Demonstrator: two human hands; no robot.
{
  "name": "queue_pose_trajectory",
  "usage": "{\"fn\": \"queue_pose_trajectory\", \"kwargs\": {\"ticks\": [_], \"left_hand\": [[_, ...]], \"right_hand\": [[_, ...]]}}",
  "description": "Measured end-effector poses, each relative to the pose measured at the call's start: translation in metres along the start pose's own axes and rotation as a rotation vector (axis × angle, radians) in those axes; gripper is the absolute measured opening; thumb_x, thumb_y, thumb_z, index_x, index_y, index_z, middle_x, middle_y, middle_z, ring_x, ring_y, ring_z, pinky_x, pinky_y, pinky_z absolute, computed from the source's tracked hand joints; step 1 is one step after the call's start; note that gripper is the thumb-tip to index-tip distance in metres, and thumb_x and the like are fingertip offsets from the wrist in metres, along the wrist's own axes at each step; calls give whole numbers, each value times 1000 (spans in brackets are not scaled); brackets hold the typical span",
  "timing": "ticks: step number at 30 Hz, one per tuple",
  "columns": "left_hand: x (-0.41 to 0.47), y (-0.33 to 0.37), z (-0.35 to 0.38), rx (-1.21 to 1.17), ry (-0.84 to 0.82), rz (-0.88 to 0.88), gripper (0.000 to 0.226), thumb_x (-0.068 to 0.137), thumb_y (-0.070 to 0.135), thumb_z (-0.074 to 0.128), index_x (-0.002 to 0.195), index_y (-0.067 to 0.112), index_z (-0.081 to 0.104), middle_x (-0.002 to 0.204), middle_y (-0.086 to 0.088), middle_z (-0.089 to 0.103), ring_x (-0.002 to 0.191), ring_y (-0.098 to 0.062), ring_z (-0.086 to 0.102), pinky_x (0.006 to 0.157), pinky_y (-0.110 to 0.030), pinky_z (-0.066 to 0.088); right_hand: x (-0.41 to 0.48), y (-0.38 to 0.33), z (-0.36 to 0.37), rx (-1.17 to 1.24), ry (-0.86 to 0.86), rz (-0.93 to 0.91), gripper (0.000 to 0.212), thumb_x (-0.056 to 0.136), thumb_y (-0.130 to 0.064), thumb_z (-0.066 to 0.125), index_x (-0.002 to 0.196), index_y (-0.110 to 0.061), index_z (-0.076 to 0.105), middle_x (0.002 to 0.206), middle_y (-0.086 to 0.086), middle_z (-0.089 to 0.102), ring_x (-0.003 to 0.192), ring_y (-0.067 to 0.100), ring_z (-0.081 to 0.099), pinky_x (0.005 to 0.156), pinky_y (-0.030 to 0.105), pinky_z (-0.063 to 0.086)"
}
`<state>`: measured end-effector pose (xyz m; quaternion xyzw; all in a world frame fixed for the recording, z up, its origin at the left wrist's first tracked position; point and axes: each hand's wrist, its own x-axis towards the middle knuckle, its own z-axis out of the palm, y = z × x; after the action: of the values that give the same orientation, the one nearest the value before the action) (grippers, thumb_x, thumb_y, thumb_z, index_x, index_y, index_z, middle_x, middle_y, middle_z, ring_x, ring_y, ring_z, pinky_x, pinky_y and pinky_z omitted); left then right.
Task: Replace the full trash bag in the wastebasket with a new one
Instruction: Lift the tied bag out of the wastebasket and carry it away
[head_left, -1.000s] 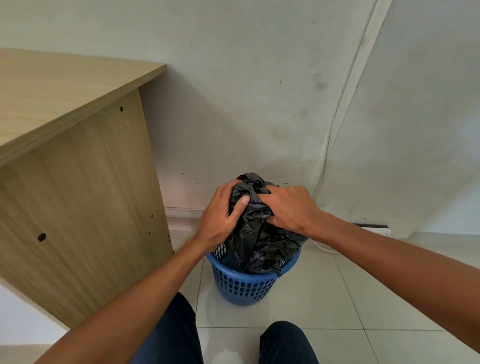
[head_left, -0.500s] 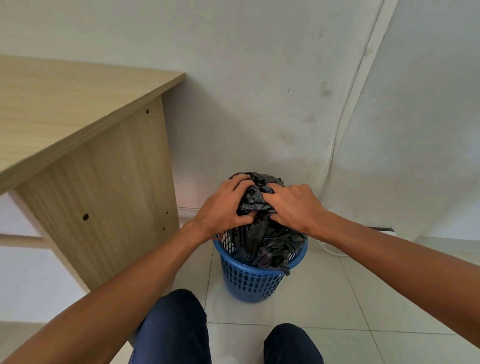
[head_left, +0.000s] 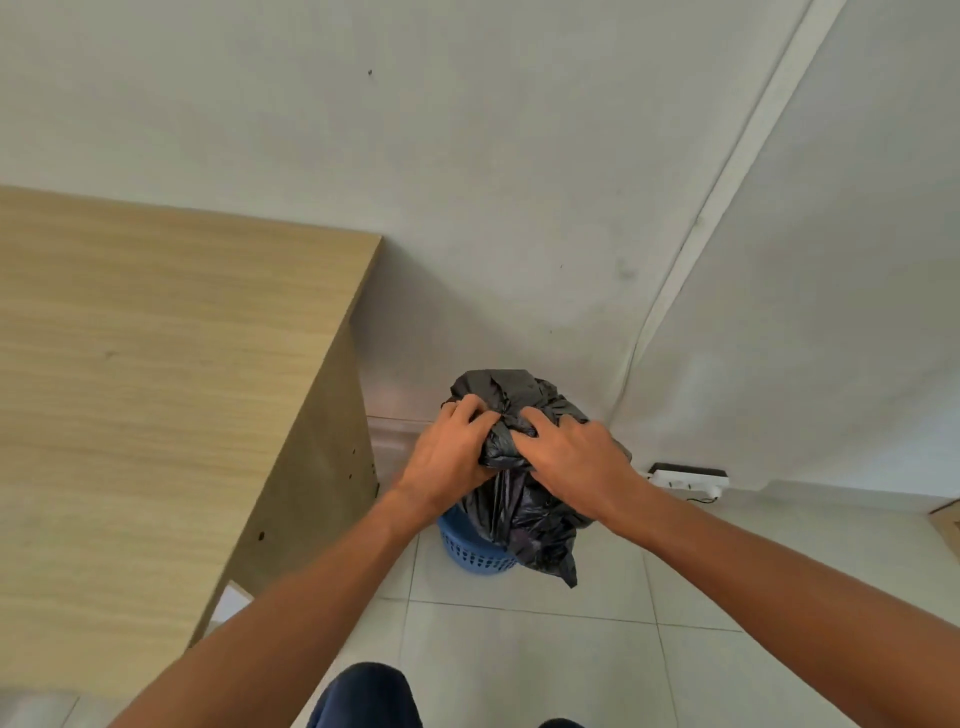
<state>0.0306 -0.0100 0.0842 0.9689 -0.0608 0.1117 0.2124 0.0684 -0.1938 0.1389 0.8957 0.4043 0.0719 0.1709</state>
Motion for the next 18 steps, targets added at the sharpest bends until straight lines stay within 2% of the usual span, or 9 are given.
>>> {"fn": "queue_pose_trajectory", "kwargs": {"ticks": [2, 4, 6, 8, 9, 11, 14, 16, 18], "left_hand": [[-2, 23, -40, -10, 5, 29, 47, 78, 30, 81, 118, 13, 62, 126, -4, 49, 111, -27, 52, 76, -45, 57], [-2, 46, -82, 2, -17, 70, 45, 78, 24, 81, 118, 13, 63, 138, -6, 47, 122, -32, 50, 82, -46, 58], [0, 66, -123, 28, -61, 111, 52, 77, 21, 82, 124, 14, 61, 150, -4, 45, 133, -37, 44, 94, -48, 55], [-1, 87, -161, 52, -111, 115, 62, 75, 17, 82, 132, 15, 58, 149, 1, 50, 137, -36, 44, 97, -50, 54], [-2, 97, -178, 62, -125, 105, 64, 74, 15, 82, 133, 15, 58, 145, 2, 54, 136, -35, 45, 92, -50, 56], [-10, 118, -211, 77, -111, 77, 65, 71, 9, 83, 131, 14, 60, 136, 1, 62, 130, -36, 52, 76, -49, 61], [-26, 141, -242, 101, -43, 79, 65, 66, 7, 84, 125, 16, 58, 125, 1, 66, 118, -37, 59, 57, -45, 61], [-40, 153, -261, 116, -1, 64, 65, 63, 6, 85, 120, 17, 58, 122, 1, 67, 114, -36, 61, 52, -42, 61], [-55, 157, -278, 130, 18, 57, 64, 65, 7, 82, 121, 19, 54, 122, 2, 66, 116, -34, 60, 54, -42, 61]], "right_hand": [[-10, 13, -34, 4, 27, -24, 62, 66, -22, 87, 119, -18, 54, 125, 13, 59, 51, 28, 54, 40, 29, 29], [-23, 26, -73, 24, 52, -30, 70, 67, -23, 86, 125, -16, 48, 130, 13, 56, 55, 28, 56, 40, 29, 36], [-35, 38, -117, 86, 92, -18, 60, 78, -24, 77, 128, -14, 44, 128, 11, 57, 58, 28, 58, 42, 33, 46], [-49, 48, -161, 165, 141, 8, 46, 88, -25, 66, 125, -14, 42, 114, 7, 61, 57, 25, 58, 41, 35, 48], [-55, 51, -182, 220, 162, 16, 45, 89, -26, 66, 124, -15, 41, 104, 6, 63, 56, 25, 58, 41, 36, 49], [-67, 59, -224, 333, 133, 56, 60, 83, -30, 73, 127, -17, 33, 90, 5, 64, 61, 27, 63, 47, 39, 53], [-76, 62, -264, 346, 79, 108, 97, 61, -41, 89, 136, -12, 36, 107, 9, 64, 72, 27, 68, 51, 38, 55], [-83, 59, -285, 282, 58, 85, 93, 63, -47, 87, 136, -12, 43, 123, 7, 61, 86, 27, 68, 59, 38, 56], [-88, 54, -299, 250, 105, 20, 83, 64, -47, 86, 132, -14, 50, 119, 4, 63, 88, 26, 68, 62, 38, 57]]}}
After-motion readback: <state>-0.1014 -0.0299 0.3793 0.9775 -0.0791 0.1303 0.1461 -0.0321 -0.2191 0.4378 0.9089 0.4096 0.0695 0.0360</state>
